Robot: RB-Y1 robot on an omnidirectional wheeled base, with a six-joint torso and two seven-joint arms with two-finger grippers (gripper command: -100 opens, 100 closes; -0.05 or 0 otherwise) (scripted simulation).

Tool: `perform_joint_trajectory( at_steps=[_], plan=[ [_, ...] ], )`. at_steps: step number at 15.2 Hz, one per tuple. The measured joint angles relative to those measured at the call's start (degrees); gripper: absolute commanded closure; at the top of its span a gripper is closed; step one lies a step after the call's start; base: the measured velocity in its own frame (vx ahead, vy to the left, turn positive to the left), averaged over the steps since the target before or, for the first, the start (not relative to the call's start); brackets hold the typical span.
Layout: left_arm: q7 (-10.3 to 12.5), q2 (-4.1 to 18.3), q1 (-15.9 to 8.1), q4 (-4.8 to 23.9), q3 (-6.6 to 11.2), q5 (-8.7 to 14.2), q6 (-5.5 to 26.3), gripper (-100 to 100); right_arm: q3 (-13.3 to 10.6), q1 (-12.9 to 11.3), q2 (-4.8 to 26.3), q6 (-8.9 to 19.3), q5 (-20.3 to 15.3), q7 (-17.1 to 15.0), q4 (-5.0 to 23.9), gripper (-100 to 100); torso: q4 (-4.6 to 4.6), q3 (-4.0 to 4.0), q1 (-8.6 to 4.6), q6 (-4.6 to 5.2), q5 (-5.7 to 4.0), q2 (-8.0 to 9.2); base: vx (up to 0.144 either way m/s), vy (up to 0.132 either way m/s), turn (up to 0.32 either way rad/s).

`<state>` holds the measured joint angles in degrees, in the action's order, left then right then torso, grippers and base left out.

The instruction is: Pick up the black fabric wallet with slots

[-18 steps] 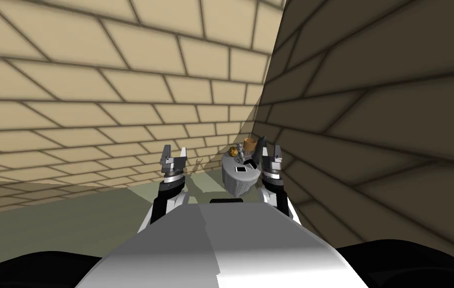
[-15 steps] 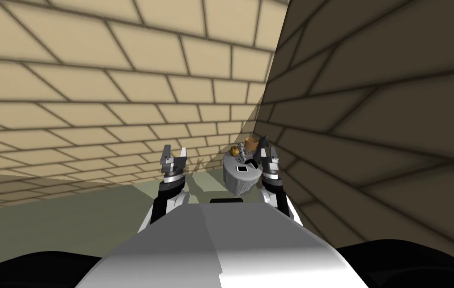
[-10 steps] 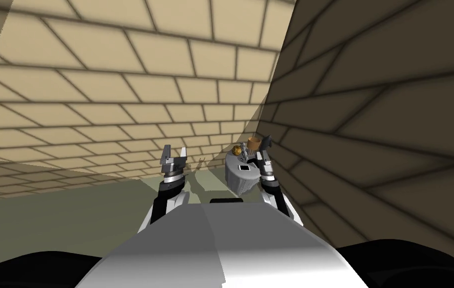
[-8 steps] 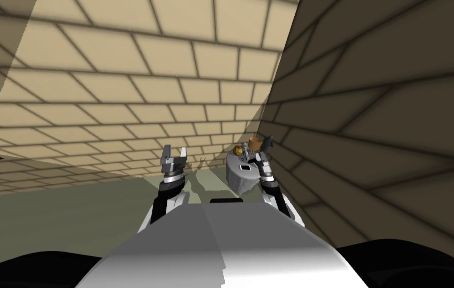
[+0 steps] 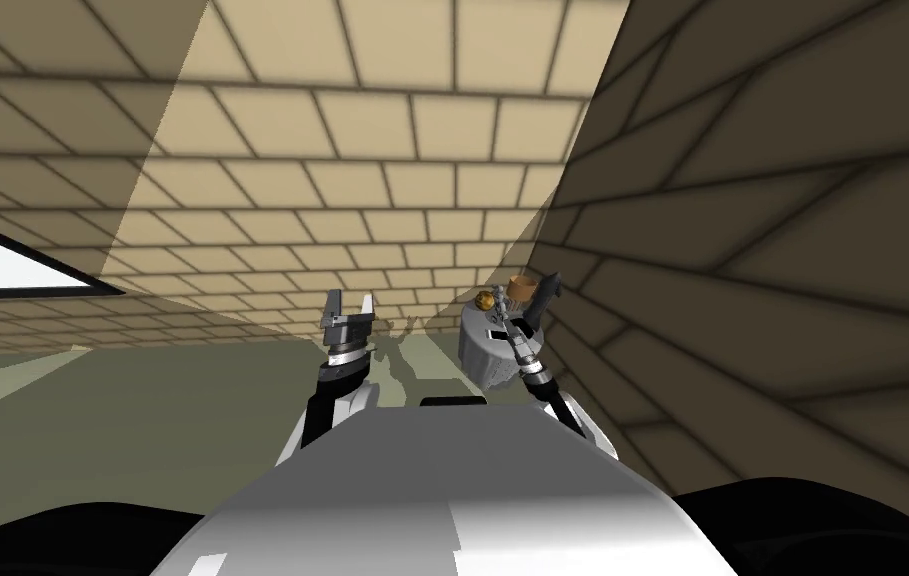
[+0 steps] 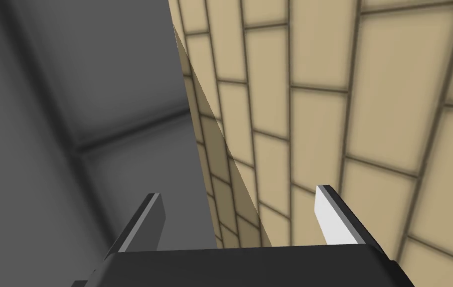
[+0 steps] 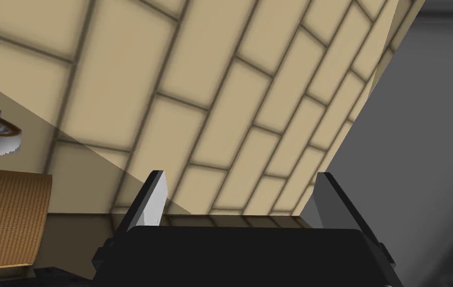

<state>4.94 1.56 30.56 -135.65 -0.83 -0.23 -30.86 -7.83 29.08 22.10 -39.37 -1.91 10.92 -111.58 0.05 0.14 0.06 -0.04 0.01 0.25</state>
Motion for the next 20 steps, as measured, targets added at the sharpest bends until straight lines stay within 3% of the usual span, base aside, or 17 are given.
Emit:
perform_joint_trajectory(
  at_steps=[8,16,20],
  plan=[
    [0.0,0.0,0.0,0.0,0.00,0.0,0.0,0,-4.8,0.8,9.5,-2.4,-2.8,3.0,10.8,-100,-0.01,-0.04,-0.06,0.01,-0.01,-0.07,-0.033,0.021,0.177],
    [0.0,0.0,0.0,0.0,0.00,0.0,0.0,0,-8.3,1.3,17.8,-3.1,-4.7,5.2,18.6,-100,-0.03,-0.08,-0.12,0.00,-0.02,-0.15,-0.018,0.010,0.183],
    [0.0,0.0,0.0,0.0,0.01,0.0,0.0,0,-10.5,0.8,21.4,-3.6,-5.9,6.5,24.0,-100,-0.03,-0.08,-0.15,0.01,-0.02,-0.15,-0.014,0.002,0.157]
  ],
)
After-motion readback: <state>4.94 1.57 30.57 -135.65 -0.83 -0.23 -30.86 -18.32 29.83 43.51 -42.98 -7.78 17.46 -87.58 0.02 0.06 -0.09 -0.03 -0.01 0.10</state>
